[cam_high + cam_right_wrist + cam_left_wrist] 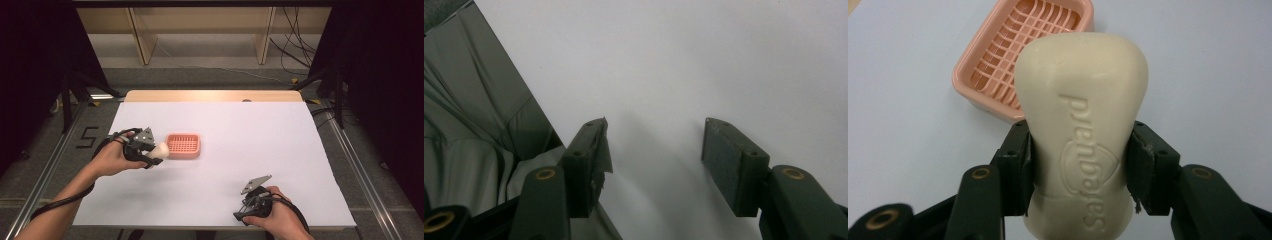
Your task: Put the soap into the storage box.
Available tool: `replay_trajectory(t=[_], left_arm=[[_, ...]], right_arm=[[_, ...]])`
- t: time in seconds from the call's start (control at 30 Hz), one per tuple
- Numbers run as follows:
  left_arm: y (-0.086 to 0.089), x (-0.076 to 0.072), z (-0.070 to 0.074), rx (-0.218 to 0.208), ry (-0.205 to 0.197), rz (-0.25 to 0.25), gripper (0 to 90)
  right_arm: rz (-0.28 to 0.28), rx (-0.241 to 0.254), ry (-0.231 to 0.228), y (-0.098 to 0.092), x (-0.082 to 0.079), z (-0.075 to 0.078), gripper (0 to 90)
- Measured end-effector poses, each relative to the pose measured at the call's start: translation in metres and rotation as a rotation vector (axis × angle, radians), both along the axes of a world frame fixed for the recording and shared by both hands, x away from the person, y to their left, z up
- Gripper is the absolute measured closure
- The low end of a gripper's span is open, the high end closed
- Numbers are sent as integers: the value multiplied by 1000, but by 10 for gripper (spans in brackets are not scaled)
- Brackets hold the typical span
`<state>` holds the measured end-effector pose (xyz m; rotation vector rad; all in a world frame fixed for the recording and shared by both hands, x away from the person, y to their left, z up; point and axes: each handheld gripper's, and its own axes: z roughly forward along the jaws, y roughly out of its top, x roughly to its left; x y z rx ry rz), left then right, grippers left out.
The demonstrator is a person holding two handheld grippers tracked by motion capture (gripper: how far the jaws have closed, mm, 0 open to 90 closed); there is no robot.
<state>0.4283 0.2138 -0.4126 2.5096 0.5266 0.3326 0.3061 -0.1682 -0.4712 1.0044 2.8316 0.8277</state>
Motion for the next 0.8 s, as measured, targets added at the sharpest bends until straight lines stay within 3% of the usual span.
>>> replay_trajectory(t=[0.17, 0.23, 0.27, 0.37, 0.8], left_arm=[[-1, 3, 1, 1, -12, -12, 497], [-2, 4, 1, -17, -12, 7, 497], [-1, 6, 2, 1, -17, -13, 497], [-3, 7, 3, -15, -11, 0, 497], [-9, 14, 6, 9, -26, -31, 497]], right_arm=[[1, 3, 1, 0, 0, 0, 442], [3, 3, 0, 0, 0, 0, 442], [1, 3, 1, 0, 0, 0, 442], [1, 3, 1, 0, 0, 0, 442], [-3, 8, -3, -1, 0, 0, 443]])
